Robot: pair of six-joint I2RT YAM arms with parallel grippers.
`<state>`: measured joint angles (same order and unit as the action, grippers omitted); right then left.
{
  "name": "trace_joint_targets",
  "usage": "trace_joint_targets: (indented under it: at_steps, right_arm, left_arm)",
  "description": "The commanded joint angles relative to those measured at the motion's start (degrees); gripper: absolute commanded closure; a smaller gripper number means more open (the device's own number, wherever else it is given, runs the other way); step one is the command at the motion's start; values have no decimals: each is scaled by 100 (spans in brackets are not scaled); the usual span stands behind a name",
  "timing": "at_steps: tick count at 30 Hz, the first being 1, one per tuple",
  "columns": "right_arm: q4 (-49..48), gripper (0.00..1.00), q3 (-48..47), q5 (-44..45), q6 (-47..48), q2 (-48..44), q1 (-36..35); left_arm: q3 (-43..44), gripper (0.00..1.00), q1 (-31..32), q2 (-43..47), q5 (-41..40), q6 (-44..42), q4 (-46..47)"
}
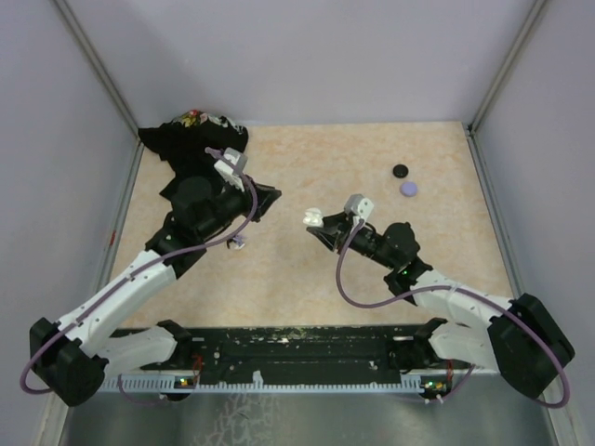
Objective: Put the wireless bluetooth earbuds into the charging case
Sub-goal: Pick up the earbud from the center of the board, then place the earbud in the charging case.
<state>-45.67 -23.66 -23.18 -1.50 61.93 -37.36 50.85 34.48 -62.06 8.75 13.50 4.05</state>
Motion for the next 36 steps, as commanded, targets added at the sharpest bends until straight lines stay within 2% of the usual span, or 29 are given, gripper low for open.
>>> trace_joint_targets:
  at_steps: [1, 9, 18, 36]
  right_arm:
    - [-954, 100, -277, 24, 28, 116, -19]
    - [-1800, 100, -150, 170, 0, 300, -59]
    - [-2380, 100, -34, 86, -30, 441, -74]
    - [-2604, 100, 102, 40, -96, 441, -87]
  left_arm:
    - [61, 100, 307, 218, 325, -253, 800]
    - [57, 100, 1032, 163, 127, -427, 1236]
    - [91, 100, 1575, -144, -165, -719, 1531]
    - [273, 100, 1780, -227, -460, -910, 1583]
